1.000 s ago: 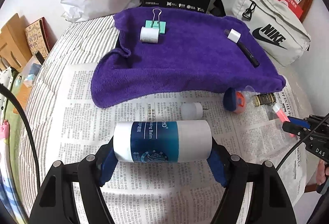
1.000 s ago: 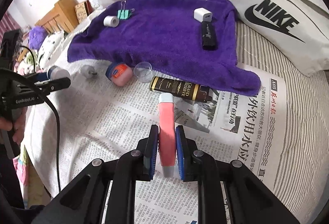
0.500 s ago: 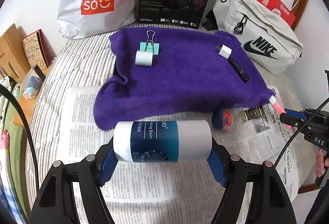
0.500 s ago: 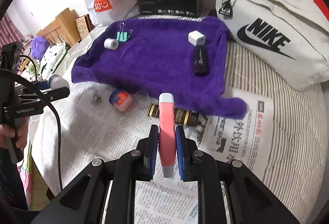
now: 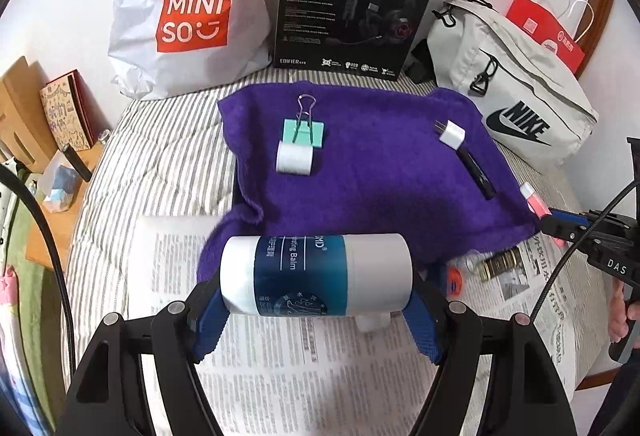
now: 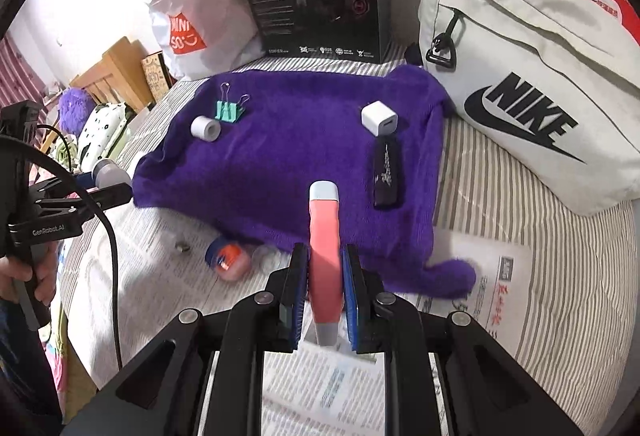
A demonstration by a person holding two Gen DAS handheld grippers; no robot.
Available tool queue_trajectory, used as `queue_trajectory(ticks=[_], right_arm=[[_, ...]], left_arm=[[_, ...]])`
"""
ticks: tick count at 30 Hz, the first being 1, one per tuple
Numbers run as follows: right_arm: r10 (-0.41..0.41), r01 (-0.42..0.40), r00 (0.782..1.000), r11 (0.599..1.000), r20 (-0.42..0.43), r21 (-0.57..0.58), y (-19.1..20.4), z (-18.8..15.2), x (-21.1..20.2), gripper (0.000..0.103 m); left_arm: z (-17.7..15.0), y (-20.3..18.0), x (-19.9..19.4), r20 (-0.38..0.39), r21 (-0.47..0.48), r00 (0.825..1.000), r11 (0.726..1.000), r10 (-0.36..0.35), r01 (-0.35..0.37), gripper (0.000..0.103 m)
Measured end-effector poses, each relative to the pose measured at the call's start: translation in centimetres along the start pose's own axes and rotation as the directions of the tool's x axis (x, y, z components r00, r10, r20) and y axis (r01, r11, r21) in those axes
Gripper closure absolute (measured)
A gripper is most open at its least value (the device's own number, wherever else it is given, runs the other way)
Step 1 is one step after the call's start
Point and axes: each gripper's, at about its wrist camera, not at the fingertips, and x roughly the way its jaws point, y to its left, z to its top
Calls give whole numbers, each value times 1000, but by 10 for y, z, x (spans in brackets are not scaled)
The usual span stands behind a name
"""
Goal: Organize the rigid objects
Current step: 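Carry the pink highlighter and balm bottle over the purple towel with both grippers, then set the highlighter beside the black stick with the right gripper while the left releases the bottle on the towel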
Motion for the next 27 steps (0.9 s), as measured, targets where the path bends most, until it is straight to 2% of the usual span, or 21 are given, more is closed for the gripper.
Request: queue_trajectory(ticks=[14,27], right_arm=[[-23,24,999,998,-26,52,-16,36,54,86],[-60,61,997,998,-57,21,-17,56,97,86]], left_arm=[[24,9,31,-32,-16,999,1000,-12,11,29],[36,17,55,-59,-13,998,1000,-8,7,29]])
